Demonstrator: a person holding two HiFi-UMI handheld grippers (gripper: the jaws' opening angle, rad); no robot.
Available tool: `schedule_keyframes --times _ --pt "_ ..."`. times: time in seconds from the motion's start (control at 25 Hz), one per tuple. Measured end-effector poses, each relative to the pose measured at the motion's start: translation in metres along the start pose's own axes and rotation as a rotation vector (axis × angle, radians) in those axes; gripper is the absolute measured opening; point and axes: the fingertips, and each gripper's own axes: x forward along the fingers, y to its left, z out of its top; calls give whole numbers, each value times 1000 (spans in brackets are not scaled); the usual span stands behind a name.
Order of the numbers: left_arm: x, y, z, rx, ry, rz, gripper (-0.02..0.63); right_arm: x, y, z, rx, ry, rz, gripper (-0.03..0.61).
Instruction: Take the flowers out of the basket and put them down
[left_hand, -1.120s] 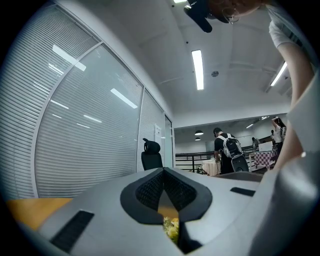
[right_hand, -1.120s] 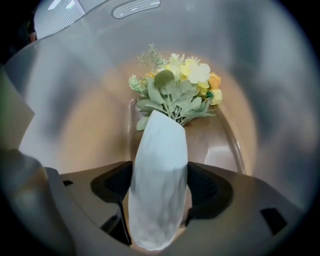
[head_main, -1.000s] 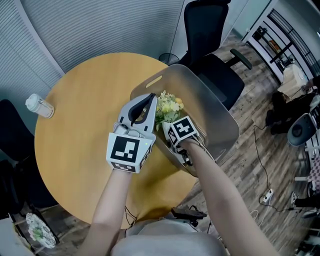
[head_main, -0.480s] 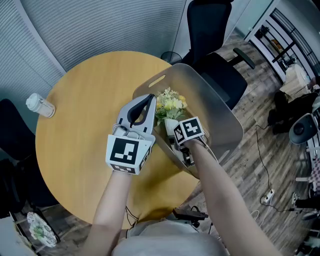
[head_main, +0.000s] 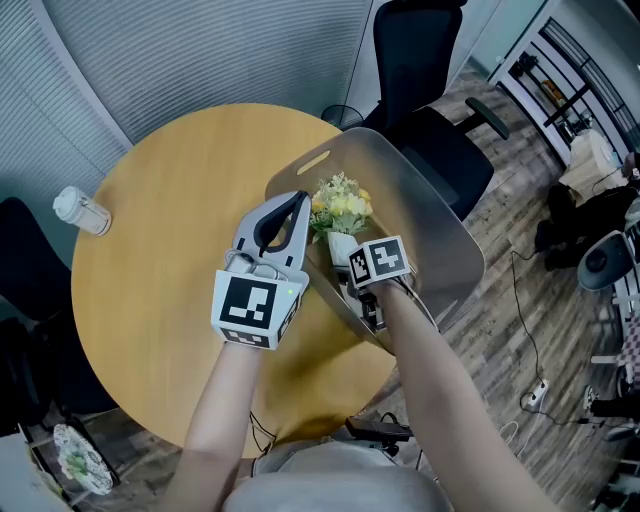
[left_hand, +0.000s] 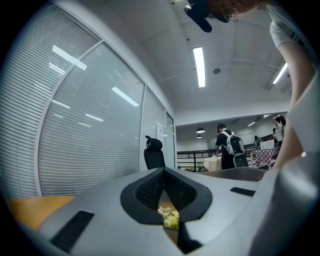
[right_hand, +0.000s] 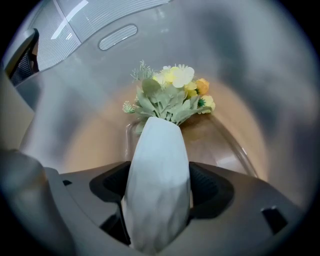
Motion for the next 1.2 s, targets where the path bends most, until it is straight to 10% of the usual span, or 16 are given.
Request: schedule_keyframes --times 1.2 --pt "-19 -30 51 78 -63 -23 5 -79 23 39 -73 -285 -2 377"
